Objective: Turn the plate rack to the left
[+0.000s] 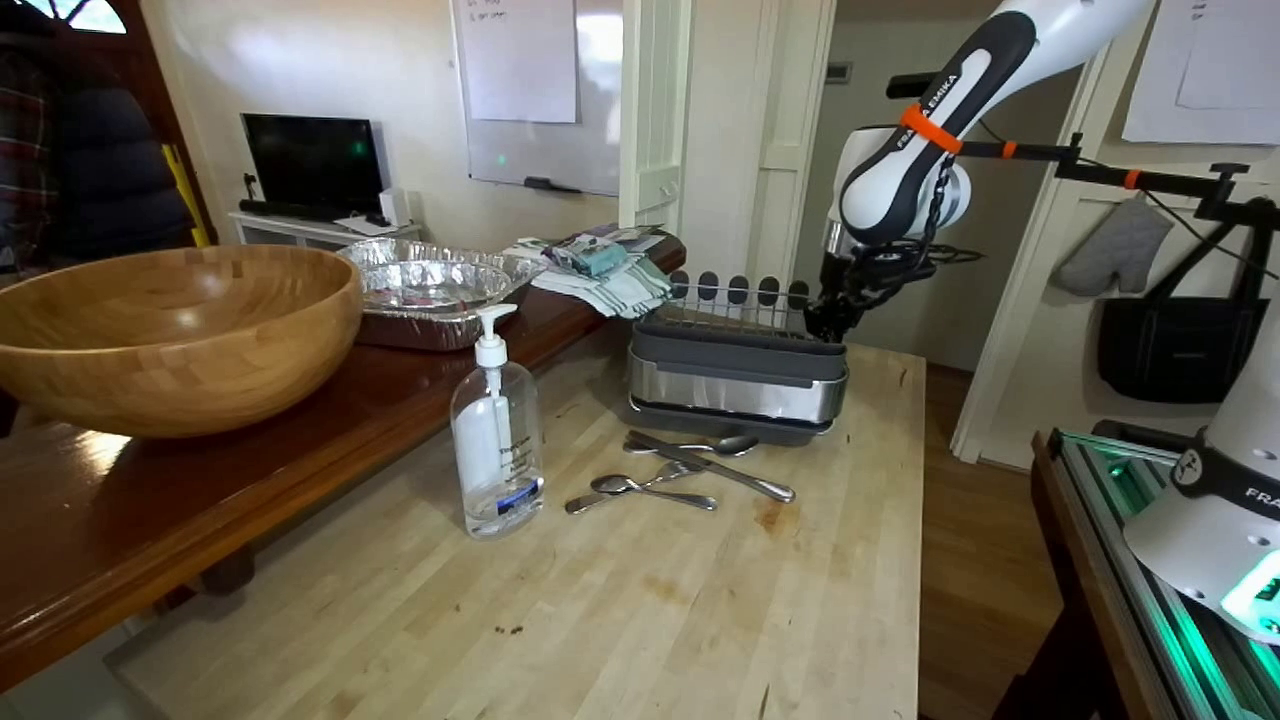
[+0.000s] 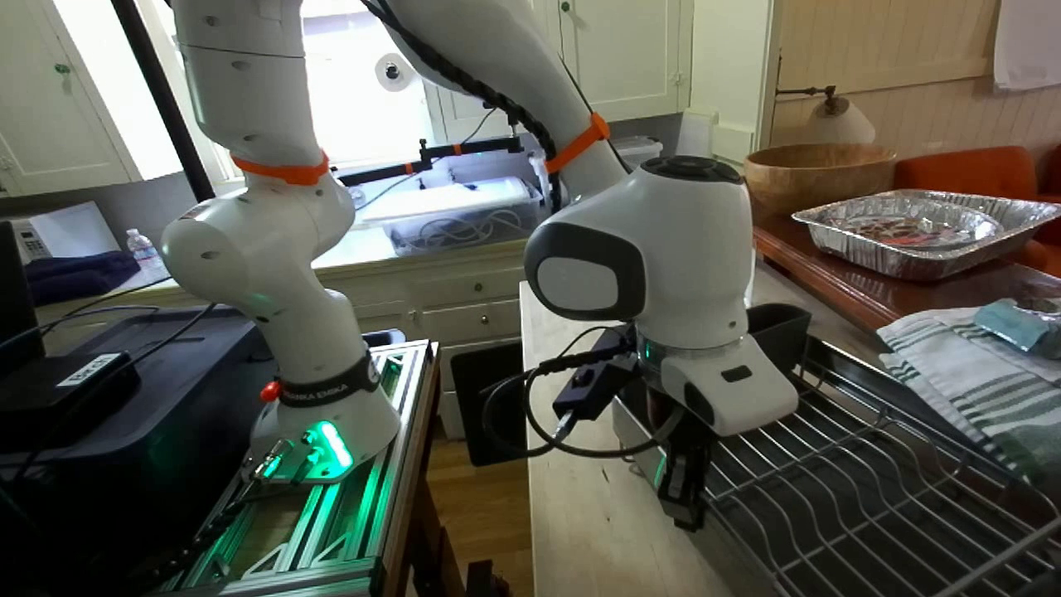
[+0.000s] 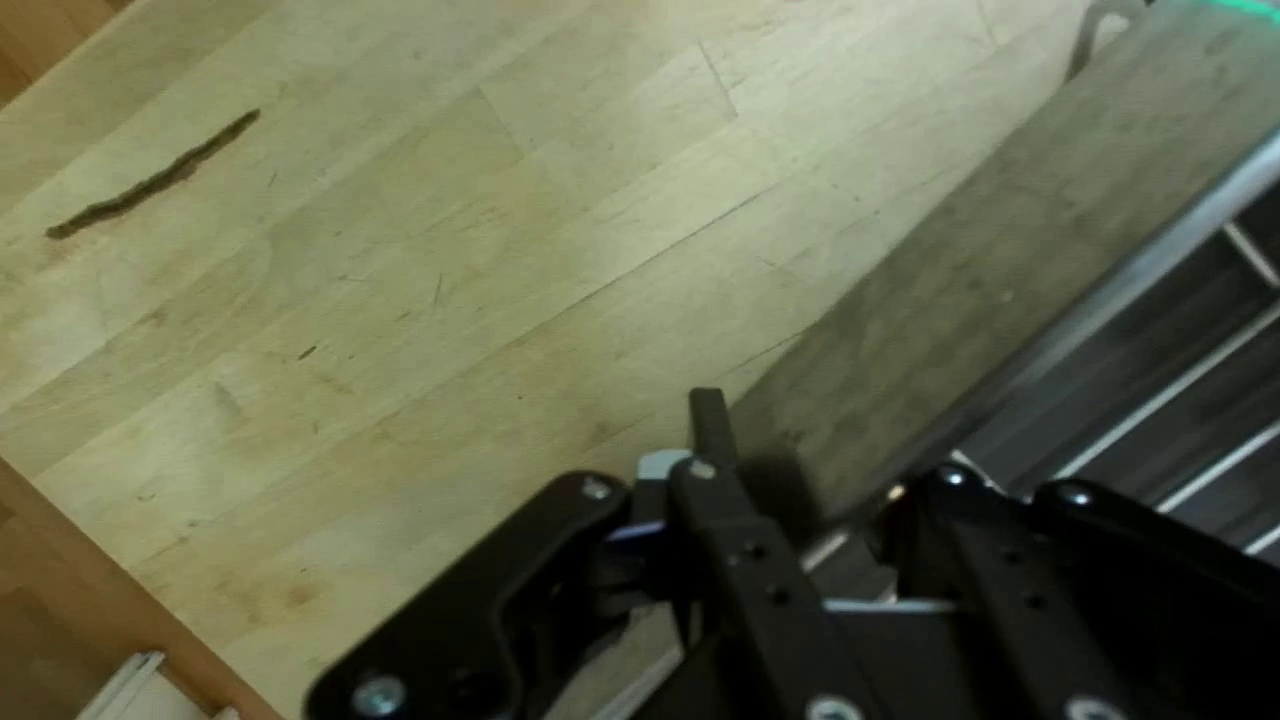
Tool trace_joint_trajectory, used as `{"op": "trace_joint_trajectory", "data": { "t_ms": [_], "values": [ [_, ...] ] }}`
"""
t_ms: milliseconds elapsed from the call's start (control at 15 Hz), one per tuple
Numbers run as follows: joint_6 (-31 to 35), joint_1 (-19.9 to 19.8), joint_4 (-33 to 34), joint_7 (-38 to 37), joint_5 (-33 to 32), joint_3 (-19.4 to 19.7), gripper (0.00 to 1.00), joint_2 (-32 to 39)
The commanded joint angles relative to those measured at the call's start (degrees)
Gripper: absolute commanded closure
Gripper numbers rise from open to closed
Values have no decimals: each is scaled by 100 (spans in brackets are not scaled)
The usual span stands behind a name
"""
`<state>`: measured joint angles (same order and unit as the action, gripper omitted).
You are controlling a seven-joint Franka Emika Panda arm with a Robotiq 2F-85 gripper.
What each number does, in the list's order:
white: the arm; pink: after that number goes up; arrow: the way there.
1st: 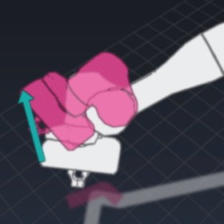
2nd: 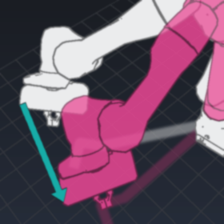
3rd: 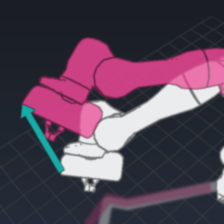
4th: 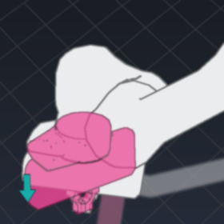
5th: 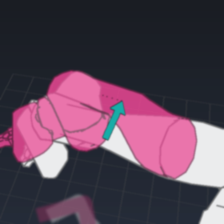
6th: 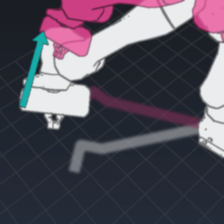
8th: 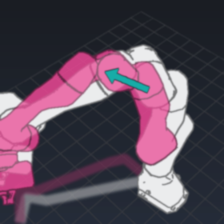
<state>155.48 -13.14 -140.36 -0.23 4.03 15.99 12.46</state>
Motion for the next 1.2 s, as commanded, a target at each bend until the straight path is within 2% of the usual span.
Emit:
{"op": "trace_joint_trajectory", "data": {
  "t_ms": [0,733,1067,1133],
  "values": [
    [-80,-126,-436,631,-497,6,92,-313],
    [-37,-236,-384,1063,-1781,273,92,-310],
    [80,-310,-372,1353,-2047,285,92,-334],
    [134,-317,-383,1271,-1997,288,46,-349]
  ]
}}
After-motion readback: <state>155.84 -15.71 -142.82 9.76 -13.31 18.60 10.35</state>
